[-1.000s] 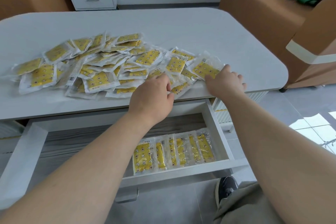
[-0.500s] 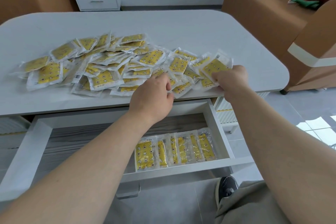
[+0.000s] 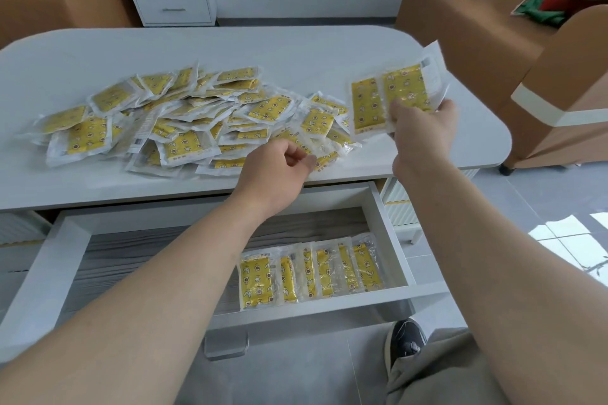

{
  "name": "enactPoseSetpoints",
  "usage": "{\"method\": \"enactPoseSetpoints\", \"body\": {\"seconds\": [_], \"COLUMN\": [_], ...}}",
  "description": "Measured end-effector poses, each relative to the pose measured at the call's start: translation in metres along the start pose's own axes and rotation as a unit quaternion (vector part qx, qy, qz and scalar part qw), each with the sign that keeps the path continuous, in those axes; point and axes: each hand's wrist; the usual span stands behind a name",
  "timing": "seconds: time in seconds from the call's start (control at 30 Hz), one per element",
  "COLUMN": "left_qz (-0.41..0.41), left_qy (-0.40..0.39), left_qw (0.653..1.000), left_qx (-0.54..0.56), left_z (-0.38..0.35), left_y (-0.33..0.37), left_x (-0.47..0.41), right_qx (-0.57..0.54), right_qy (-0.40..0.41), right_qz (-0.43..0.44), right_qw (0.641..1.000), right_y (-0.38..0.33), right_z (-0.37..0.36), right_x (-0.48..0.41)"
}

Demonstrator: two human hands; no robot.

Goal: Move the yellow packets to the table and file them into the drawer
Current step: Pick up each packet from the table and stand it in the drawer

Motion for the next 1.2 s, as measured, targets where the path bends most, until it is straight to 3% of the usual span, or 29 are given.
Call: {"method": "enactPoseSetpoints", "body": {"seconds": [0.2,0.37,0.47,0.6,0.8,0.93,1.07,1.2], "left_qz": [0.133,0.203,0.204,0.171,0.138,0.148,0.155,0.21], "left_qy": [-0.003,0.059,0.081,0.086,0.05,0.032,-0.008,-0.063], "left_qw": [0.966,0.924,0.941,0.966,0.987,0.988,0.969,0.947], "left_qx": [0.223,0.319,0.256,0.175,0.064,-0.003,-0.192,-0.234], "left_z": [0.014,0.039,0.053,0.07,0.092,0.106,0.12,0.129], "left_y": [0.008,0.002,-0.008,-0.024,-0.048,-0.067,-0.093,-0.118], "left_x": [-0.002,0.0,0.005,0.011,0.027,0.035,0.039,0.041], "right_qx": [-0.089,0.02,0.113,0.28,0.29,0.403,0.551,0.602], "right_qy": [-0.137,-0.245,-0.302,-0.378,-0.432,-0.5,-0.511,-0.476], "right_qz": [-0.155,-0.199,-0.219,-0.106,-0.091,-0.033,0.046,0.036], "right_qw": [0.974,0.949,0.921,0.876,0.849,0.765,0.658,0.64], "right_y": [0.006,0.016,0.02,0.028,0.038,0.044,0.078,0.129], "right_z": [-0.01,-0.019,-0.02,-0.018,-0.024,-0.025,-0.035,-0.041], "right_x": [0.042,0.081,0.09,0.095,0.104,0.117,0.133,0.148]}}
Point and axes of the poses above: each hand's wrist, its own x-axis away from the middle knuckle, its own z-axis out of the back of the hand, y = z × x, and after that the axes turned 9 degrees about y, right-handed
